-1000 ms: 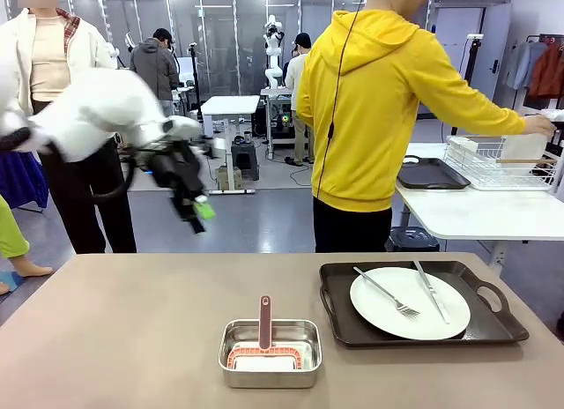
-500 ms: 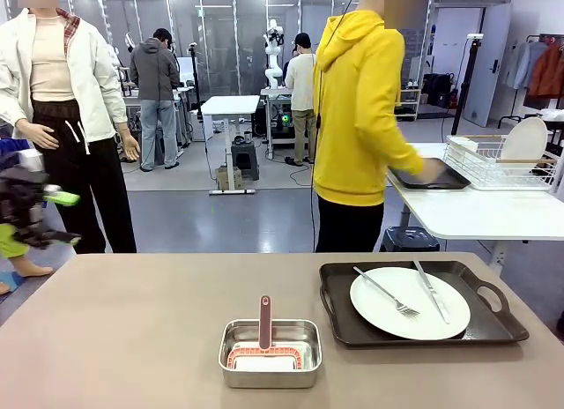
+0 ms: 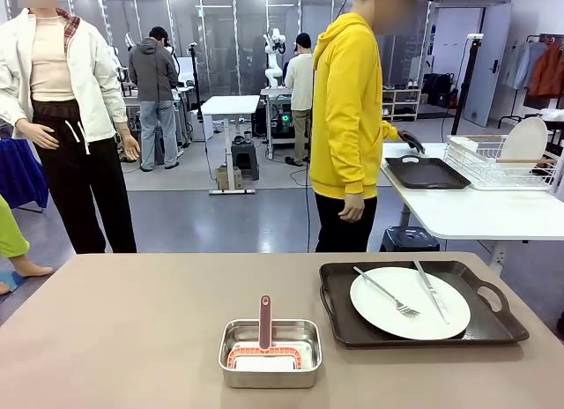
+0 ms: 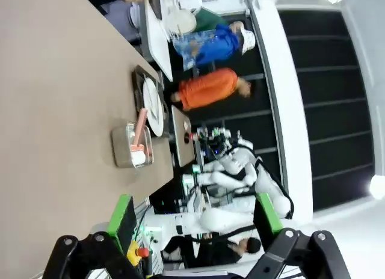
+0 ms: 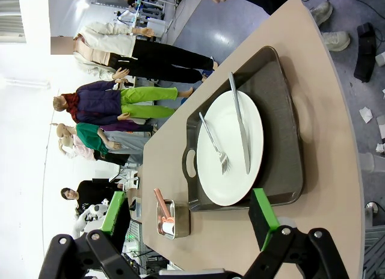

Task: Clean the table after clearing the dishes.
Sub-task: When the right (or left) Handle tray is removed, use the right hand (or left hand) to clean the right (or left) side of the table with the Lint Roller.

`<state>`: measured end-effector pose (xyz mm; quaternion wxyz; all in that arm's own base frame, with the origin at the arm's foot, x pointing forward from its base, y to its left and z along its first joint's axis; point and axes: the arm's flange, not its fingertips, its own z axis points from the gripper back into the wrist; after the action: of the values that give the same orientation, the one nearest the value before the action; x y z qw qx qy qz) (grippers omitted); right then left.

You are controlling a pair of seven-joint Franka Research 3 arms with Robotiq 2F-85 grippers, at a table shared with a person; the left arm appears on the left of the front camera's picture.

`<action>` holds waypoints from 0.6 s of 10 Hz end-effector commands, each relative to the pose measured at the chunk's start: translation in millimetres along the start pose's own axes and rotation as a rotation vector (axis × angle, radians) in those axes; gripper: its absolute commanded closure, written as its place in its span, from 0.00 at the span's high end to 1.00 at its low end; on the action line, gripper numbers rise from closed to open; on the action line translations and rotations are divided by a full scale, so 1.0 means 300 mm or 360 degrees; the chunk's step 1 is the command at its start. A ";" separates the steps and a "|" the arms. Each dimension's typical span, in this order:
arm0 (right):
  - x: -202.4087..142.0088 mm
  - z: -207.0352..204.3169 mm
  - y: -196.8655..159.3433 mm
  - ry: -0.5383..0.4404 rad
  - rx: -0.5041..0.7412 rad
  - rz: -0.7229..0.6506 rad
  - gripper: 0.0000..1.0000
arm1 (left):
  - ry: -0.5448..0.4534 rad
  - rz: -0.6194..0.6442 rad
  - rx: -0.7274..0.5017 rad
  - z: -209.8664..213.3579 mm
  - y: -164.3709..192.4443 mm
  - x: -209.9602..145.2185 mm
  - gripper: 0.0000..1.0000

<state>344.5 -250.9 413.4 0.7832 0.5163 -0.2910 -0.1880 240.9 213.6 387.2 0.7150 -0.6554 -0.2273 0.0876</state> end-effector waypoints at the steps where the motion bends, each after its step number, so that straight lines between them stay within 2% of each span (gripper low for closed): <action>1: -0.004 0.004 0.006 0.0015 0.0007 0.0027 1.00 | -0.0207 -0.0061 0.0110 0.139 -0.060 -0.131 1.00; 3: -0.004 0.004 0.006 0.0015 0.0007 0.0027 1.00 | -0.0262 -0.0008 0.0221 0.205 -0.055 -0.195 1.00; 4: -0.004 0.004 0.006 0.0015 0.0007 0.0027 1.00 | -0.0275 0.0008 0.0263 0.210 -0.029 -0.187 1.00; 5: -0.004 0.004 0.006 0.0015 0.0007 0.0027 1.00 | -0.0263 -0.0021 0.0156 0.261 -0.039 -0.161 1.00; 6: -0.004 0.004 0.006 0.0015 0.0007 0.0027 1.00 | -0.0263 -0.0021 0.0156 0.261 -0.039 -0.161 1.00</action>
<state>344.7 -250.7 413.3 0.7833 0.5163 -0.2907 -0.1879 157.0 264.1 390.3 0.7310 -0.6002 -0.2861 0.1535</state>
